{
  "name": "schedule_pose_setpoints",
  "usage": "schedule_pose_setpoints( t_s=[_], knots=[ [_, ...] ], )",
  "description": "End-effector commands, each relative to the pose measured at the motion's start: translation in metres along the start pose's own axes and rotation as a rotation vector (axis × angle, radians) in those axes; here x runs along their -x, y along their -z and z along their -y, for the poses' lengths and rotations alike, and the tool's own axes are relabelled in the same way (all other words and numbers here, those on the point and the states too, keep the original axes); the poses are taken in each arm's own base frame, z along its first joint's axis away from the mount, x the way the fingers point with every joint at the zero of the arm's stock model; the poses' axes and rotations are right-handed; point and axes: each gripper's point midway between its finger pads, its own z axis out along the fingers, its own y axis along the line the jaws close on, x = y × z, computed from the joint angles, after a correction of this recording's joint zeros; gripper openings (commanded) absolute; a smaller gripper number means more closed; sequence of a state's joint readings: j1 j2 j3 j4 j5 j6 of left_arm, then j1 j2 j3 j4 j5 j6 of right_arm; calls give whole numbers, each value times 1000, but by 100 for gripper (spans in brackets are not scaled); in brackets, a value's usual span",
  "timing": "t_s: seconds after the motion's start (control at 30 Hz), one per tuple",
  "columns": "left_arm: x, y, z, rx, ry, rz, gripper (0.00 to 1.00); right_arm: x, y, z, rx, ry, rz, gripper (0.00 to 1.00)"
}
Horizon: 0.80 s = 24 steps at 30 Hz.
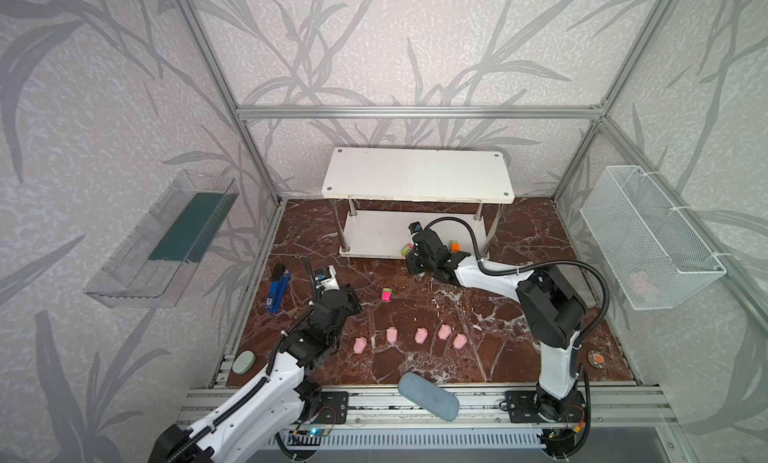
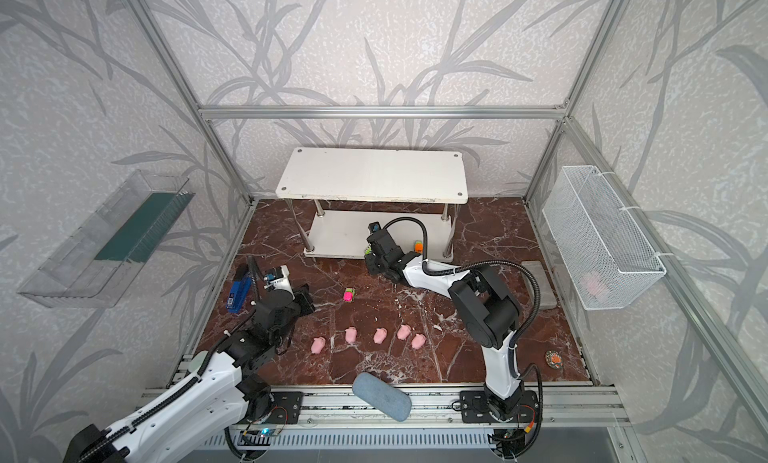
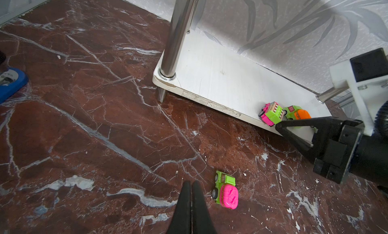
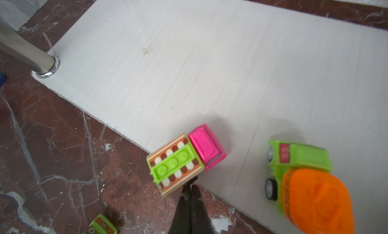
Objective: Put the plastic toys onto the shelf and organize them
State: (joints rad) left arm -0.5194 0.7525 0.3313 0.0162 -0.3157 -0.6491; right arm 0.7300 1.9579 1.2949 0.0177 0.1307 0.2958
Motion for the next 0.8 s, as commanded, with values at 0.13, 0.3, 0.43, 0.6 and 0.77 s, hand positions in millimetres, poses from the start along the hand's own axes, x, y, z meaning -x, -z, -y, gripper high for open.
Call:
schedule_pose_setpoints(
  t_s=[0.13, 0.3, 0.43, 0.6, 0.77],
  knots=[
    [-3, -2, -5, 8, 24, 6, 0, -2, 13, -4, 26, -22, 10, 0],
    [-4, -2, -6, 11, 25, 5, 0, 3, 12, -17, 51, -13, 14, 0],
    [-2, -1, -7, 12, 26, 9, 0, 8, 10, -21, 59, -12, 20, 0],
    [-1, -1, -8, 13, 28, 11, 0, 15, 12, -24, 66, -11, 30, 0],
    [-2, -1, -7, 11, 29, 11, 0, 19, 11, -26, 69, -4, 29, 0]
  ],
)
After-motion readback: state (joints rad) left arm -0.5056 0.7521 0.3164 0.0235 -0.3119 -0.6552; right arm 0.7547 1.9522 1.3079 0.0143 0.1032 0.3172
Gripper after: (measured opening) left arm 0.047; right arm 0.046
